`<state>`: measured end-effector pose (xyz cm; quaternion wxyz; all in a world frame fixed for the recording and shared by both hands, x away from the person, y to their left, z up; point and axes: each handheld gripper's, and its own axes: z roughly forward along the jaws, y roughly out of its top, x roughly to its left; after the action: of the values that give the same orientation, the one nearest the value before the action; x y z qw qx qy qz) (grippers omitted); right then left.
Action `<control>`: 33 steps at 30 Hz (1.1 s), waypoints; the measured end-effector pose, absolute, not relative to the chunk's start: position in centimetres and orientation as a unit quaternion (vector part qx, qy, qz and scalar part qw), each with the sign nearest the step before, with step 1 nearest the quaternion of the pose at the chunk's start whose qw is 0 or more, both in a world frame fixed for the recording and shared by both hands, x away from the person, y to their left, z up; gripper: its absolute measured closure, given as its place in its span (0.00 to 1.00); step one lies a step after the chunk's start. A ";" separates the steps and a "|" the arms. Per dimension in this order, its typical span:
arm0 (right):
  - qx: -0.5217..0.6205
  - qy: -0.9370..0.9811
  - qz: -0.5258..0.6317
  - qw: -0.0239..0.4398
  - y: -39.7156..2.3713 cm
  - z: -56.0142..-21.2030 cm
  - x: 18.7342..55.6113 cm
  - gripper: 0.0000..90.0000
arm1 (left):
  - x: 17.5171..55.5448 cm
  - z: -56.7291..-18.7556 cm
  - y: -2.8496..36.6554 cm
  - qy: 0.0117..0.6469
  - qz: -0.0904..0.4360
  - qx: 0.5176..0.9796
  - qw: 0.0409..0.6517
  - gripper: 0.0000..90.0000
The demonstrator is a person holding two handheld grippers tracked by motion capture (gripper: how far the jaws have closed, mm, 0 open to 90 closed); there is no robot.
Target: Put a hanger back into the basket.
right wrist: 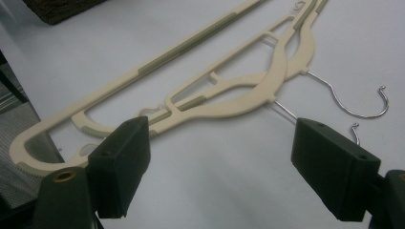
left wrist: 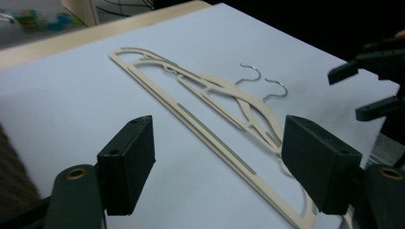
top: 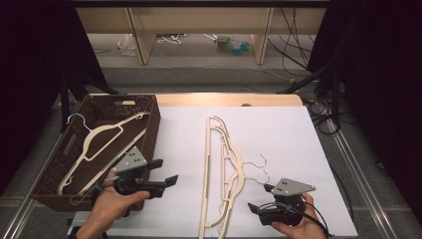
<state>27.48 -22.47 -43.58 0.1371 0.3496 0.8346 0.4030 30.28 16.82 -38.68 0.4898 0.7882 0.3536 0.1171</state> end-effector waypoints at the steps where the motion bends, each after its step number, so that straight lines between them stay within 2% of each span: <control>1: 0.351 0.833 0.404 0.140 -22.4 -43.6 27.5 0.25 | 30.2 -39.1 16.6 0.351 0.118 0.790 0.489 0.30; 9: 0.359 0.832 0.400 0.137 -22.0 -44.2 27.5 0.25 | 29.2 -41.1 16.0 0.355 0.115 0.772 0.515 0.27; 17: 0.370 0.833 0.393 0.123 -21.4 -44.8 27.5 0.24 | 28.3 -42.2 14.8 0.318 0.118 0.799 0.497 0.23; 27: 0.370 0.842 0.378 0.109 -20.3 -45.4 27.1 0.23 | 28.2 -42.8 14.9 0.328 0.121 0.791 0.503 0.21; 33: 0.382 0.841 0.368 0.110 -19.0 -45.3 27.3 0.19 | 28.0 -43.1 15.0 0.325 0.128 0.795 0.497 0.20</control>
<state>27.26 -19.00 -45.35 0.1103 0.3819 0.8407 0.3677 27.97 14.96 -43.08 0.4968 0.7947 0.3246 0.1276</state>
